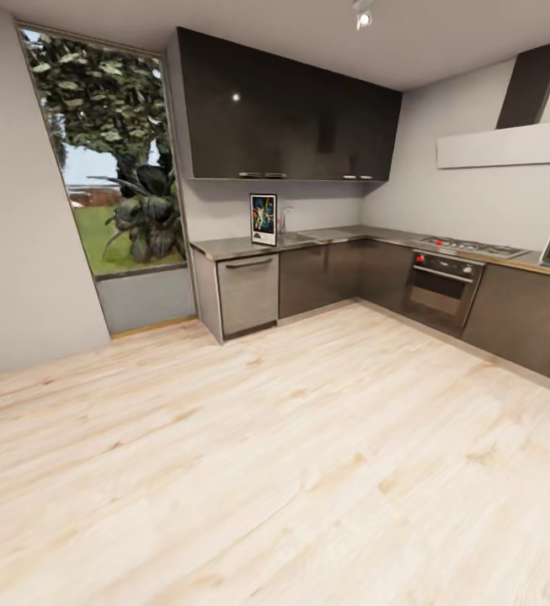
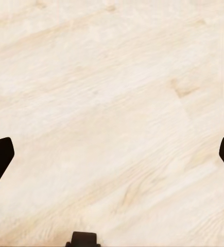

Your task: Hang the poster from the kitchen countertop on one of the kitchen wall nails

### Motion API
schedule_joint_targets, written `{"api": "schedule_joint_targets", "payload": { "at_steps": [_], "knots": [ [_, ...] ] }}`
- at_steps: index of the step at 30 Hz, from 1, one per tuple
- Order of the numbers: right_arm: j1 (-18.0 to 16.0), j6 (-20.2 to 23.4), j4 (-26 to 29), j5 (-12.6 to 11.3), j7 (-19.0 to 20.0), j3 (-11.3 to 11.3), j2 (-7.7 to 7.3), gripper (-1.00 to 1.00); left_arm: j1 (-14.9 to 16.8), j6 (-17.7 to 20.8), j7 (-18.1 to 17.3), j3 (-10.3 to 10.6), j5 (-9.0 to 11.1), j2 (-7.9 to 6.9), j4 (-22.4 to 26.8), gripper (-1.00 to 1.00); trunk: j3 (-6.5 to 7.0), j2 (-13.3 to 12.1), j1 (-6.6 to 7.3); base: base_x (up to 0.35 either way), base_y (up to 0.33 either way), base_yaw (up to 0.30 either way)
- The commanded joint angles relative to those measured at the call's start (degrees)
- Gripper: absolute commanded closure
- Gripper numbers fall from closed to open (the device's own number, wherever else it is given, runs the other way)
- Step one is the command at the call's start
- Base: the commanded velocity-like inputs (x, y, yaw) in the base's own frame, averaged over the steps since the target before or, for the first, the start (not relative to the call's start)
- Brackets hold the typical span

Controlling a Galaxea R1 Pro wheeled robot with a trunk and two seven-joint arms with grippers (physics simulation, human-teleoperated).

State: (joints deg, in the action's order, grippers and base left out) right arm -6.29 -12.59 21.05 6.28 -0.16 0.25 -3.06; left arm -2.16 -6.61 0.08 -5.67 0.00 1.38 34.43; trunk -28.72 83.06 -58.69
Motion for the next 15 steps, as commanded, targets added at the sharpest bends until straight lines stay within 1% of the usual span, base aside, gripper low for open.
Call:
{"api": "schedule_joint_targets", "payload": {
  "at_steps": [1, 15],
  "knots": [
    [0.0, -0.1, 0.0, 0.5, 0.0, 0.0, -0.02, -1.0, 0.0, -0.1, 0.0, -0.2, 0.0, 0.04, 0.1, -1.0, -0.05, 0.0, -0.04, 0.334, -0.13, 0.0],
    [0.0, -0.1, 0.0, 0.5, 0.0, 0.0, -0.02, -1.0, 0.0, -0.1, 0.0, -0.2, 0.0, 0.04, 0.0, -1.0, -0.05, 0.0, -0.04, 0.334, -0.114, 0.0]
  ]
}}
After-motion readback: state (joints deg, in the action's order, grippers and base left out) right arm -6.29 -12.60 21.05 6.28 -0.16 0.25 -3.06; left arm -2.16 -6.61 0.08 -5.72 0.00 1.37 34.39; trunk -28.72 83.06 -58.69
